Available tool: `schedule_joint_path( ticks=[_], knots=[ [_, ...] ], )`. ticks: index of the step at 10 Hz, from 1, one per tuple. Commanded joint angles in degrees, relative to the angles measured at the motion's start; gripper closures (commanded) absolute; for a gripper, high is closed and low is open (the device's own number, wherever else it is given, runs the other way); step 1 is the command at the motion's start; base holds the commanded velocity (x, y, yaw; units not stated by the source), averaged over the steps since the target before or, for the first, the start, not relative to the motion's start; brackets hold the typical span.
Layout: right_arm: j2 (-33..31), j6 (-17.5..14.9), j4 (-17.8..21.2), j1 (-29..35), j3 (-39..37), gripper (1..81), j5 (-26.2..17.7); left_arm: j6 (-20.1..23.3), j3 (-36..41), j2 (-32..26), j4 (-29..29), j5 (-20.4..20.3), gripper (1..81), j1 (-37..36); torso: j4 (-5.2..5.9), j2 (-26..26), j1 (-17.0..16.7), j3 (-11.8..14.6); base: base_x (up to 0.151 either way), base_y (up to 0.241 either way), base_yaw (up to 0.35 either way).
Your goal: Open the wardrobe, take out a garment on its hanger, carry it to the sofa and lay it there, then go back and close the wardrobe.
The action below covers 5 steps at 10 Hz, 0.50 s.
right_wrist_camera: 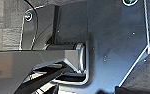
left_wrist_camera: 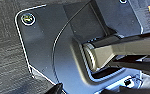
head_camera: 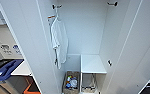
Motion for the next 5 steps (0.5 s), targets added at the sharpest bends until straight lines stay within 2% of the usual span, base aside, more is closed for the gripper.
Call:
schedule_joint_path(
  ticks=[1, 3, 5],
  knots=[
    [0.95, -0.17, -0.4, 1.46, 0.78, 1.0, -2.78, -0.47, -0.31, 0.07, -0.34, 2.42, 1.0, -1.42, 0.0, -0.02, 0.0, 0.0, 0.0, 0.0, 0.0],
    [0.86, -0.34, -0.31, 1.64, 0.6, 1.0, -2.78, -0.65, -0.31, -0.45, -0.61, 2.16, 1.0, -1.07, 0.0, 0.02, 0.05, -0.02, 0.0, 0.0, 0.0],
    [0.86, -0.34, -0.57, 1.64, 0.78, 1.0, -2.78, -2.23, -0.31, -0.98, -4.39, 1.89, 1.0, 1.38, 0.0, 0.02, 0.02, -0.02, 0.0, 0.0, 0.0]
  ],
)
